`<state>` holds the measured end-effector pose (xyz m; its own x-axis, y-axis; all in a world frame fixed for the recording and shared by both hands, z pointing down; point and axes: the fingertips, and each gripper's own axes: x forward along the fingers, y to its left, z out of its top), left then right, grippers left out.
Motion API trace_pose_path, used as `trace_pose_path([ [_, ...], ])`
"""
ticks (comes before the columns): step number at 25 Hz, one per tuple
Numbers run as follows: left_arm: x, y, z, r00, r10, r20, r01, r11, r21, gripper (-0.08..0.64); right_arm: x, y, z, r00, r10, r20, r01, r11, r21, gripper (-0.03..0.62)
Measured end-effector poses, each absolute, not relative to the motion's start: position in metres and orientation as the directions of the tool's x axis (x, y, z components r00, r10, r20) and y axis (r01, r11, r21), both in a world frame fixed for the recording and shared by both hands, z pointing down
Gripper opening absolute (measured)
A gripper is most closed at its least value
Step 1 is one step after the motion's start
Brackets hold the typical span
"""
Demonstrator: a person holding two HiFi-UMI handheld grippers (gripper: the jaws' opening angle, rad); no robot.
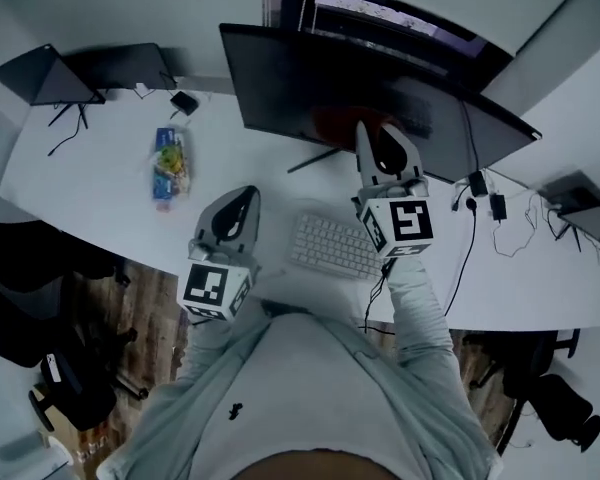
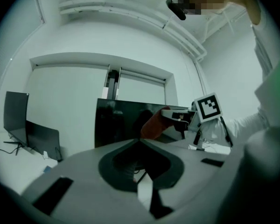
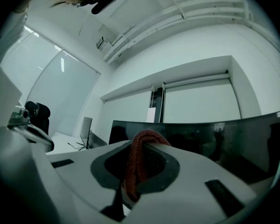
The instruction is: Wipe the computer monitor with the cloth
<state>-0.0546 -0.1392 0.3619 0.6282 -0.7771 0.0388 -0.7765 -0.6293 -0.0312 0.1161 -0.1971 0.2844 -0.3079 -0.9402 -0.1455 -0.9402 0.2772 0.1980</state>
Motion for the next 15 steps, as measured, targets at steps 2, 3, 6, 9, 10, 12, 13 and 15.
trace_pose_path([
  [2, -0.029, -0.135, 0.365, 0.668, -0.743, 0.038, -0.743, -0.669, -0.027, 0.020, 0.147, -0.176, 0.298, -0.259, -0.958, -0.120, -0.951, 0.232, 0.202, 0.038],
  [3, -0.017, -0.133, 0.367, 0.685, -0.727, 0.038, -0.727, -0.686, -0.023, 0.020, 0.162, -0.165, 0.306, -0.235, -0.966, -0.103, -0.956, 0.211, 0.202, 0.038],
  [6, 0.017, -0.126, 0.372, 0.731, -0.681, 0.046, -0.681, -0.732, -0.013, 0.020, 0.200, -0.133, 0.330, -0.164, -0.985, -0.056, -0.970, 0.150, 0.192, 0.037],
  [9, 0.046, -0.121, 0.378, 0.765, -0.641, 0.056, -0.642, -0.767, -0.007, 0.020, 0.228, -0.105, 0.349, -0.115, -0.993, -0.029, -0.979, 0.109, 0.171, 0.038],
  [10, 0.054, -0.119, 0.380, 0.774, -0.630, 0.059, -0.631, -0.776, -0.003, 0.020, 0.236, -0.097, 0.354, -0.099, -0.995, -0.025, -0.984, 0.094, 0.153, 0.038],
  [12, 0.068, -0.115, 0.385, 0.792, -0.607, 0.068, -0.608, -0.794, 0.006, 0.020, 0.250, -0.081, 0.365, -0.062, -0.998, -0.017, -0.992, 0.059, 0.112, 0.038],
  [13, 0.073, -0.113, 0.387, 0.801, -0.595, 0.073, -0.597, -0.802, 0.010, 0.020, 0.256, -0.075, 0.371, -0.043, -0.999, -0.011, -0.994, 0.042, 0.096, 0.038],
  [15, 0.082, -0.112, 0.392, 0.813, -0.576, 0.083, -0.579, -0.815, 0.018, 0.020, 0.266, -0.066, 0.383, -0.010, -1.000, 0.004, -0.997, 0.011, 0.074, 0.038],
])
